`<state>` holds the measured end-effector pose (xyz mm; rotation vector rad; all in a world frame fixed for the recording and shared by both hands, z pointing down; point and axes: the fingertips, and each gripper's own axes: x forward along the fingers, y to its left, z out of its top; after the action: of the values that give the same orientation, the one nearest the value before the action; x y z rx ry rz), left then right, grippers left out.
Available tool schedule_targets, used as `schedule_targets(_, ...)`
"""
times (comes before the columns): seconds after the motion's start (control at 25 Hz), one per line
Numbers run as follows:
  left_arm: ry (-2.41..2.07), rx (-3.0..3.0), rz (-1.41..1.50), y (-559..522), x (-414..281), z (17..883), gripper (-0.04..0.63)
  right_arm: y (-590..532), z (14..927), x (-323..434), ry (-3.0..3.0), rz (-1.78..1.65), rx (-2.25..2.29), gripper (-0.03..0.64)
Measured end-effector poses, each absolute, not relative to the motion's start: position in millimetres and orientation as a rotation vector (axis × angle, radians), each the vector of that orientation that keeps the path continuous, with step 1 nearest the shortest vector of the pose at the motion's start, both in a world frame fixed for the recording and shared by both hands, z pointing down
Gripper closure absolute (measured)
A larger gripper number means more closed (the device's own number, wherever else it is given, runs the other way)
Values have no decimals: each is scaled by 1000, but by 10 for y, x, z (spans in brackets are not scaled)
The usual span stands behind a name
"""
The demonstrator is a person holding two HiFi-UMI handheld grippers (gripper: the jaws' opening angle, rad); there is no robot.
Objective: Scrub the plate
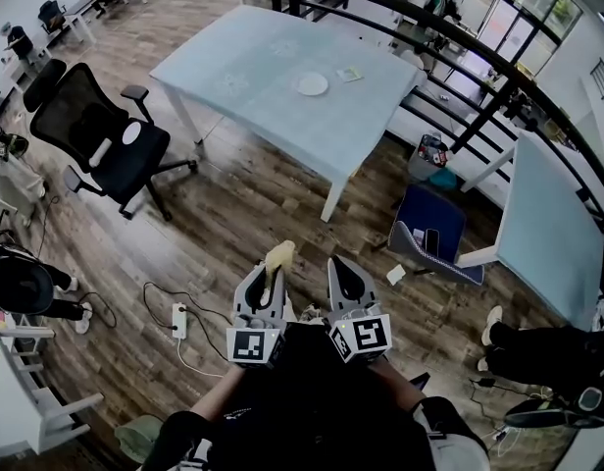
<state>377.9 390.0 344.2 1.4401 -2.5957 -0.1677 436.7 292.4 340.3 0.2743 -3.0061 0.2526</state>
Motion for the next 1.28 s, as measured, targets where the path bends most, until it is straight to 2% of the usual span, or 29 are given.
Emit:
schedule_targets(0.44,-2582,1481,-153,3666,3596,3421,525,2720,3468,4234,-2974,247,325,609)
schedule_targets(0.76,-2580,1498,-175,3498,3268,3417,525,2621,3475,3865,-2953,238,304,608)
schedule_targets(1.28,-2574,1530,-212,3180,2316,3340,525,2398,3449,2942,-2913,225,313,608)
